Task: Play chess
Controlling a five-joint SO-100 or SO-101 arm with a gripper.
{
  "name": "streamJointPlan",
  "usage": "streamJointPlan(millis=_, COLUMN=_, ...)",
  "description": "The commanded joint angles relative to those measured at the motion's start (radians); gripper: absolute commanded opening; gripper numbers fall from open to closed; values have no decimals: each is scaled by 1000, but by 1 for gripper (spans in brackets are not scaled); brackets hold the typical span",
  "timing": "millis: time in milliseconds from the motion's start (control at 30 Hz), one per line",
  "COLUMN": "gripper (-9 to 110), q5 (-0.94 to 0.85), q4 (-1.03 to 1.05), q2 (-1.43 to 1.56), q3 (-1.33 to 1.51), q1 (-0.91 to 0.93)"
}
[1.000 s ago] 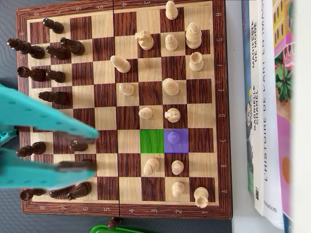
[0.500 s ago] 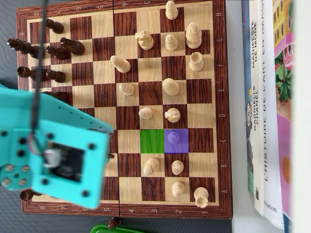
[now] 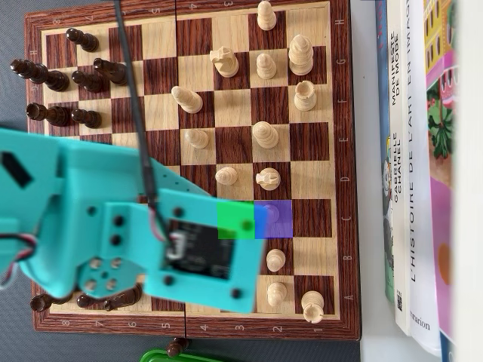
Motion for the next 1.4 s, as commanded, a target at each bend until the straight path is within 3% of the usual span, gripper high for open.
streamJointPlan(millis=0, gripper=13, q5=-5, q4=14, q2=-54, q3=-117, q1=2)
streamJointPlan(millis=533, gripper=13, q5=-5, q4=20, q2=-359, q3=-359, q1=-14)
streamJointPlan(millis=1367, gripper=13, q5=-6, q4=20, q2=-515, q3=-416, q1=-14)
